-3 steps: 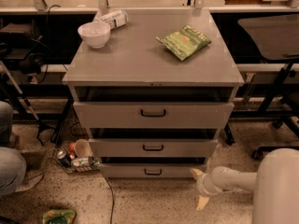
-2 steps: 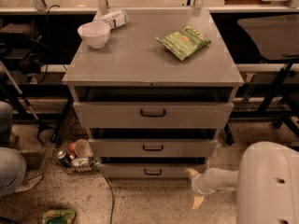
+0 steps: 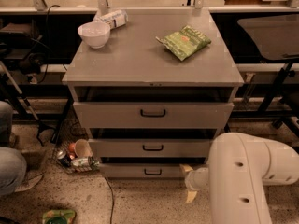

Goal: Open bottom drawer

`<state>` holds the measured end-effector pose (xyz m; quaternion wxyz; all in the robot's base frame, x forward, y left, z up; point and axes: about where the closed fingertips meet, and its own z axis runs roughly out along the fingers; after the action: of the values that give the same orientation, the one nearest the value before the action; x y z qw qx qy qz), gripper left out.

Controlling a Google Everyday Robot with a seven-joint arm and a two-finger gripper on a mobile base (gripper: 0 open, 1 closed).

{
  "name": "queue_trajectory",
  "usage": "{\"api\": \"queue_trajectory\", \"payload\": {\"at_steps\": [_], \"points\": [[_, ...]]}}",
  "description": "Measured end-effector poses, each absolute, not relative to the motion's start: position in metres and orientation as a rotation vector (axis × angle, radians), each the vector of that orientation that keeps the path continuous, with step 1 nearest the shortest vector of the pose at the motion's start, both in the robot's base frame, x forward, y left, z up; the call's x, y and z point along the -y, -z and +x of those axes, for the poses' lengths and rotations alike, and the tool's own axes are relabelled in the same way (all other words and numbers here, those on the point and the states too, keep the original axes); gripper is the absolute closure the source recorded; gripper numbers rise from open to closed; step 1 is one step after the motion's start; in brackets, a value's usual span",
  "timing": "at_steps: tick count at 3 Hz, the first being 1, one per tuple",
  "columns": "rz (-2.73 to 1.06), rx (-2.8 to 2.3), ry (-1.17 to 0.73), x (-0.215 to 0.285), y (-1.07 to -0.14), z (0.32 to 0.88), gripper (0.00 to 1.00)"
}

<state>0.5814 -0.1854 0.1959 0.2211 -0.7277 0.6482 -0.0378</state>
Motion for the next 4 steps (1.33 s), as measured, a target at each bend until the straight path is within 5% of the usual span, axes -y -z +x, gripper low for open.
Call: {"api": "queue_trajectory", "payload": {"at_steps": [3,4], "points": [[-1.920,-1.806,0.148,0.170,-0.177,0.640,0.00],[-1.925,-1.828,0.099,0.164,-0.159,0.649,0.18]]}}
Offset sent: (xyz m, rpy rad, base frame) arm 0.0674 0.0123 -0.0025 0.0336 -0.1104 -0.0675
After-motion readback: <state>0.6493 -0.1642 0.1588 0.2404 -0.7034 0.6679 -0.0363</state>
